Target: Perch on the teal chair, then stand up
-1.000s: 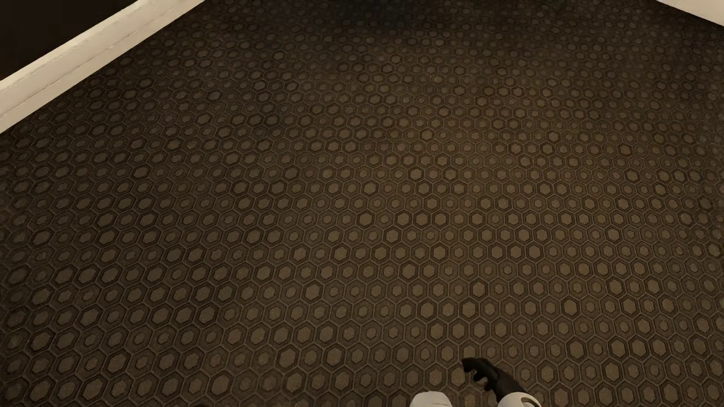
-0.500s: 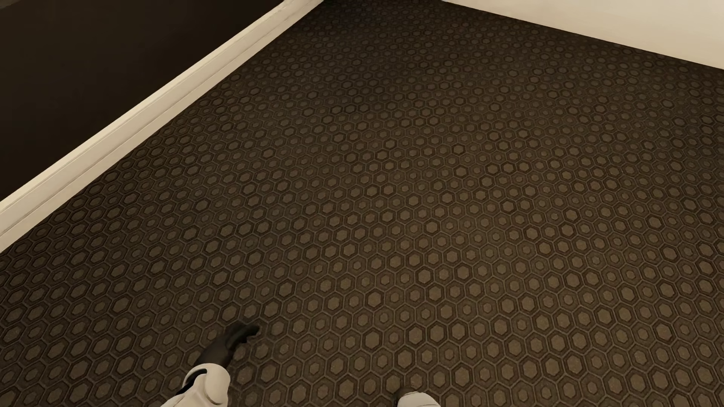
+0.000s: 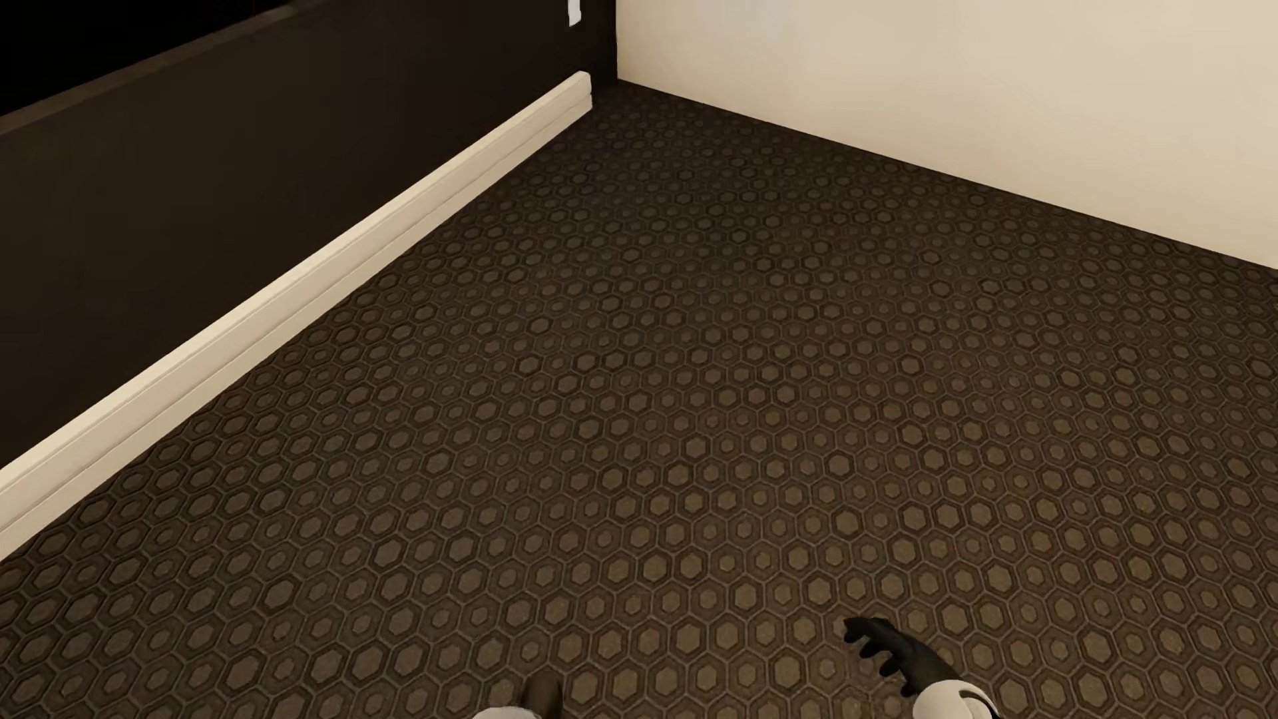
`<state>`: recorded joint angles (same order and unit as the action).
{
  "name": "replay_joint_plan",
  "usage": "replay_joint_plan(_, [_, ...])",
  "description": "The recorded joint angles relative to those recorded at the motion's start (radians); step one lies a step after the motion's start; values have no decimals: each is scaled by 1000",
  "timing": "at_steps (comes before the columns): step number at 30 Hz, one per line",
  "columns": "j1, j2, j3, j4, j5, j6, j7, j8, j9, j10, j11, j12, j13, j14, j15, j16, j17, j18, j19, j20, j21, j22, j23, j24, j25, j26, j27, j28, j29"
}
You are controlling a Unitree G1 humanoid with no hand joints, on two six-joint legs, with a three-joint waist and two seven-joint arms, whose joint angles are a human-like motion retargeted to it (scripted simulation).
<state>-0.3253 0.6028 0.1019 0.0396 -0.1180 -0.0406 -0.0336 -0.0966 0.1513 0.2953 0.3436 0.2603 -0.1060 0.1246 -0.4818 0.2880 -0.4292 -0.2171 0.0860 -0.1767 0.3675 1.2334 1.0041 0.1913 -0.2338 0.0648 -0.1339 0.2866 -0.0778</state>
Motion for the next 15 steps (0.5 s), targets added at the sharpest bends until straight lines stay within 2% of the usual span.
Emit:
replay_joint_plan(1, [27,-45,-1,-34,-12,6,-66,28,-3,67,180,-23,39,-25,109,-13,3,40,38,-47,-12,38,31,11,-30,10,16,-20,27])
replay_joint_plan(2, [109,-151,-16,-49,-40,14,-57,60,7,65,426,-59,85,-63,285,-34,11,109,74,-49,-13,46,48,40,-28,14,25,7,0])
replay_joint_plan(3, [182,-302,-43,-47,-46,16,5,62,11,52,663,-92,119,-72,496,-31,16,130,69,-30,-7,40,53,84,-48,36,61,5,1])
replay_joint_plan(4, [253,-445,-77,-50,-50,8,15,71,25,26,872,-128,126,-142,387,-26,32,178,30,-45,-7,-5,68,93,-82,5,68,22,13])
replay_joint_plan(5, [310,-570,-116,-38,-39,33,23,93,37,18,990,-182,142,-180,285,-21,36,149,28,-95,-13,-30,68,101,-103,0,67,22,22])
replay_joint_plan(6, [406,-668,-146,-28,-24,54,34,100,56,-20,1030,-236,178,-228,254,-16,42,161,62,-153,-34,-60,52,106,-125,-7,68,7,27])
replay_joint_plan(7, [474,-792,-177,-18,-35,61,45,127,56,-67,1026,-300,187,-253,216,-12,60,182,78,-188,-55,-86,72,107,-138,4,72,2,45])
replay_joint_plan(8, [545,-900,-203,-4,-39,59,71,149,59,-114,957,-366,200,-261,203,10,87,157,107,-216,-80,-120,78,122,-118,-23,63,13,41])
replay_joint_plan(9, [626,-961,-222,2,-37,61,94,162,63,-156,803,-421,219,-290,188,26,102,150,117,-238,-88,-165,84,133,-133,-42,48,-3,56])
replay_joint_plan(10, [690,-992,-233,5,-40,63,106,166,55,-177,573,-476,239,-321,223,34,114,143,102,-263,-108,-198,89,138,-137,-48,42,-4,64])
replay_joint_plan(11, [747,-982,-242,35,-23,58,96,148,46,-177,297,-516,260,-351,271,37,138,100,70,-297,-123,-216,106,128,-127,-62,27,15,69])
replay_joint_plan(12, [825,-941,-243,26,8,54,115,102,48,-232,5,-560,268,-349,315,36,152,96,-13,-311,-140,-241,113,128,-126,-63,24,31,42])
replay_joint_plan(13, [874,-914,-241,16,19,41,134,77,38,-223,-161,-581,281,-362,303,35,153,76,-97,-324,-147,-259,122,133,-120,-54,36,51,19])
replay_joint_plan(14, [863,-929,-248,36,13,40,115,113,1,-184,-142,-581,305,-312,286,35,158,99,-98,-371,-147,-276,127,97,-69,-47,45,56,3])
replay_joint_plan(15, [848,-926,-248,56,42,66,104,126,0,-34,-81,-585,291,-337,382,8,144,94,-89,-352,-151,-262,151,112,-83,-35,44,71,5])
